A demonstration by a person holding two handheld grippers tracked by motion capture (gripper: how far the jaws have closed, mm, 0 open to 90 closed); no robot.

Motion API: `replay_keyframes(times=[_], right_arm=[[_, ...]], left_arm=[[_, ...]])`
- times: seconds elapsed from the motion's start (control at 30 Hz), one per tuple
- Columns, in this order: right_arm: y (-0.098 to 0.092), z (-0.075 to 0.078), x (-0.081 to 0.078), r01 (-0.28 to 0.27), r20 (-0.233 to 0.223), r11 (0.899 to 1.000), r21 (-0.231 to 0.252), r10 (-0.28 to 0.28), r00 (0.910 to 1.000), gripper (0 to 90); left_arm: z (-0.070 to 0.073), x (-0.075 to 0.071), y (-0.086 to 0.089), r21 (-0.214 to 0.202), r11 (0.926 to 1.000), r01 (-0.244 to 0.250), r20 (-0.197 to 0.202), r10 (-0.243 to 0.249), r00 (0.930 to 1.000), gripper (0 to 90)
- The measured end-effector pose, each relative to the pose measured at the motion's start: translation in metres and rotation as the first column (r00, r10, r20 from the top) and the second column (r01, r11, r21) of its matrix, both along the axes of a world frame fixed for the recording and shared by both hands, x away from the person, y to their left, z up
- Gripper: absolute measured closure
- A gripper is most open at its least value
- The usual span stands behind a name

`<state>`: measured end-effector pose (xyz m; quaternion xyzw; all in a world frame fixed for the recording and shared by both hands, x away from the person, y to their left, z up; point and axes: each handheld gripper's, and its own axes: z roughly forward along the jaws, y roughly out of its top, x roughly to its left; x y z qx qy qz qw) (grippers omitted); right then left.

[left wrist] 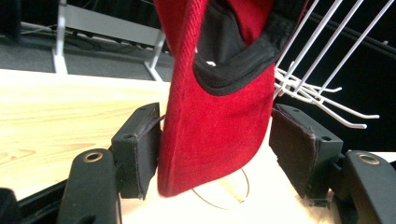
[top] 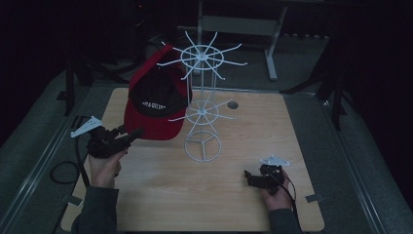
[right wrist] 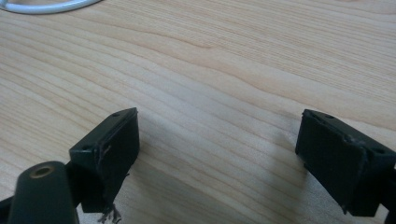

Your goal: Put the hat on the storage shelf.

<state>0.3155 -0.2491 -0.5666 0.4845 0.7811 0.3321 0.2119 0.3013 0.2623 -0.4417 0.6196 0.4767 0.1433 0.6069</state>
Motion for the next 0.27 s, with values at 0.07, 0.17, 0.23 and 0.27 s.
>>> replay_keyframes(times=[0.07, 0.17, 0.23, 0.27], right_arm=[[-0.0001, 0.0000, 0.0000, -0.001, 0.000, 1.000, -0.002, 0.001, 1.0000, 13.4], [-0.0001, 0.0000, 0.0000, -0.002, 0.000, 1.000, -0.002, 0.002, 1.0000, 13.4], [-0.0002, 0.0000, 0.0001, -0.002, 0.000, 1.000, -0.002, 0.002, 1.0000, 13.4], [-0.0002, 0.0000, 0.0001, -0.002, 0.000, 1.000, -0.002, 0.002, 1.0000, 13.4]], left_arm=[[-0.0004, -0.0010, 0.0017, 0.005, 1.0000, -0.003, 0.000, 0.003, 1.0000, 35.2], [-0.0009, -0.0033, 0.0048, 0.012, 0.9999, -0.008, 0.004, 0.008, 1.0000, 35.5], [-0.0014, -0.0038, 0.0060, 0.010, 0.9999, -0.012, 0.003, 0.012, 0.9999, 35.6], [-0.0014, -0.0038, 0.0060, 0.010, 0.9999, -0.012, 0.003, 0.012, 0.9999, 35.7]])
